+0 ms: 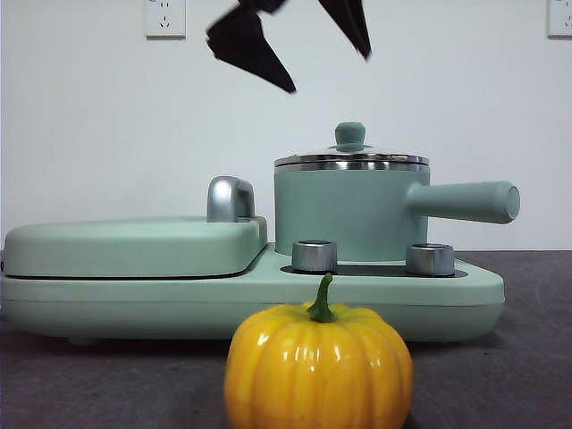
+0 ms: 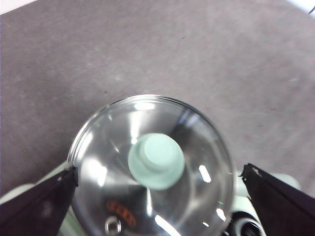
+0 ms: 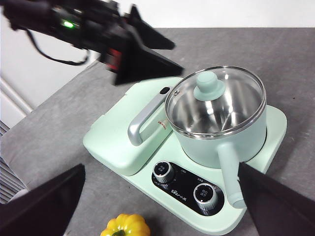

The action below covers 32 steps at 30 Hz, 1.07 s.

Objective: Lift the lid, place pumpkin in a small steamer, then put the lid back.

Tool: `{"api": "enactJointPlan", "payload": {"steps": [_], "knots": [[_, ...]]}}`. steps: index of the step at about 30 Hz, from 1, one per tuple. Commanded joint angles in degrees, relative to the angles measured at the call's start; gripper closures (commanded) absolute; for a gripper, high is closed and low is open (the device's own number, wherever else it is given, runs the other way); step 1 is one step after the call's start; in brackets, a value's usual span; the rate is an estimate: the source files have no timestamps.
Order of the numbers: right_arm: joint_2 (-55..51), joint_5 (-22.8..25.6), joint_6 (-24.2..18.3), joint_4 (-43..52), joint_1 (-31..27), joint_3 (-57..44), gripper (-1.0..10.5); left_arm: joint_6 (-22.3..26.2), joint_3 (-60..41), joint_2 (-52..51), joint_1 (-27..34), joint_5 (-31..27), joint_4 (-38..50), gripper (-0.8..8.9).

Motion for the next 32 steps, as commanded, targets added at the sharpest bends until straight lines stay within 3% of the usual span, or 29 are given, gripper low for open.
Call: {"api": "enactJointPlan", "payload": {"steps": [1, 7, 13, 15, 20, 23, 32], "knots": [[0.4, -0.2, 0.4, 0.3, 0.1, 0.9, 4.5, 1.5, 2.2, 3.5, -1.0, -1.4, 2.3, 2.59], [0.4, -0.2, 0.4, 0.3, 0.1, 0.9, 4.5, 0.5, 2.2, 8.1, -1.2, -1.4, 6.3, 2.60], [0.4, -0.2, 0.4, 0.3, 0.1, 0.9, 4.5, 7.6, 2.2, 9.6, -1.8, -1.4, 6.2, 2.65], [0.4, -0.2, 0.4, 0.3, 0.1, 0.9, 4.5, 7.7, 2.2, 9.6, -1.8, -1.4, 6.1, 3.21], [0.4, -0.2, 0.4, 0.3, 0.1, 0.9, 4.5, 7.7, 2.2, 10.0, -1.8, -1.4, 6.2, 3.38], [0.4, -0.2, 0.6, 0.3, 0.1, 0.9, 4.5, 7.7, 2.2, 10.1, -1.8, -1.4, 6.3, 4.45], [0.4, -0.2, 0.6, 0.3, 0.1, 0.9, 4.5, 7.7, 2.2, 10.2, -1.7, -1.4, 6.2, 5.43]]}}
